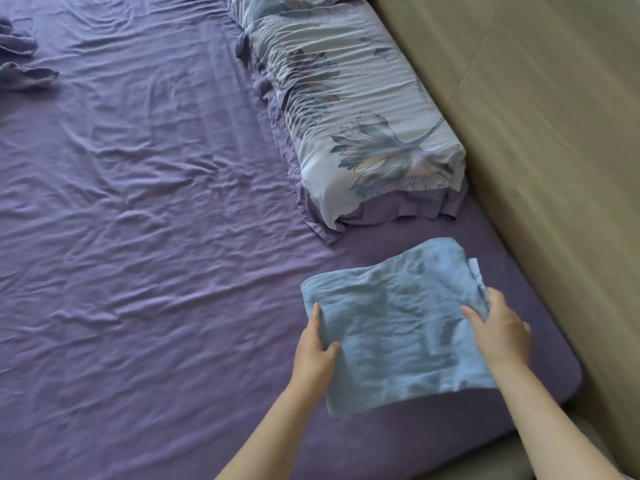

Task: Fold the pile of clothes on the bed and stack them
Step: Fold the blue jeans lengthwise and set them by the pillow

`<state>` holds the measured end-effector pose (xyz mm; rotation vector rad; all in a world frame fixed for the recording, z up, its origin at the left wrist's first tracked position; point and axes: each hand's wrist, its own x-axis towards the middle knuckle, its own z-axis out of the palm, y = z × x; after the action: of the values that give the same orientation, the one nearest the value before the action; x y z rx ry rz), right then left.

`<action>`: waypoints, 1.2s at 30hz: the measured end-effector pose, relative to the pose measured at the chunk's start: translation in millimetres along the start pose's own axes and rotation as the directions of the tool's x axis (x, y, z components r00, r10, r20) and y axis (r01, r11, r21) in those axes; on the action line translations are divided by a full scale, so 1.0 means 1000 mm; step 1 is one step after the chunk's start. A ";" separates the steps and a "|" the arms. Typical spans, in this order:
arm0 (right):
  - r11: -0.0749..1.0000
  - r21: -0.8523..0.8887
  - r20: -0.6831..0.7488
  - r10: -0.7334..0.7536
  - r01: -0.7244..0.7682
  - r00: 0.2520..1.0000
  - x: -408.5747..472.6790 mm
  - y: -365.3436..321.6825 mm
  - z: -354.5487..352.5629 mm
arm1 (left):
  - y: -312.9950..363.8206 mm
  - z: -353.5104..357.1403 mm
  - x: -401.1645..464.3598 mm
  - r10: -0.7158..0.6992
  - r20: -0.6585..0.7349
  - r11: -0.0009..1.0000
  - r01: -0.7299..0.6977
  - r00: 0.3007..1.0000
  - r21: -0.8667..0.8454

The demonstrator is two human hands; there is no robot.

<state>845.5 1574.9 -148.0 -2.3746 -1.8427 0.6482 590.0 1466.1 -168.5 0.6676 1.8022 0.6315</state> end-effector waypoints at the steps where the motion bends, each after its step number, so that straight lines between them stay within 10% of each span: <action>1: 0.998 -0.057 0.013 0.006 -0.005 1.000 0.001 0.004 0.001 | -0.003 0.005 -0.001 -0.019 0.023 0.999 0.018 1.000 0.051; 8: 0.936 -0.272 0.345 -0.123 0.224 0.931 -0.023 0.003 0.042 | -0.030 0.024 -0.013 -0.023 0.144 0.790 -0.070 0.989 0.609; 16: 0.919 -0.324 0.449 -0.059 0.223 0.892 -0.068 -0.029 0.085 | -0.054 0.011 -0.026 -0.264 0.151 0.961 0.245 0.953 0.129; 36: 0.407 -0.146 0.727 -0.574 0.902 0.377 -0.298 -0.237 0.094 | -0.157 -0.225 -0.235 -0.296 -0.243 0.910 0.350 0.924 0.220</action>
<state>537.5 1342.9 -76.3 -1.0248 -3.4347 0.8280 420.4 1167.6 -57.4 0.4671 2.1546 0.2450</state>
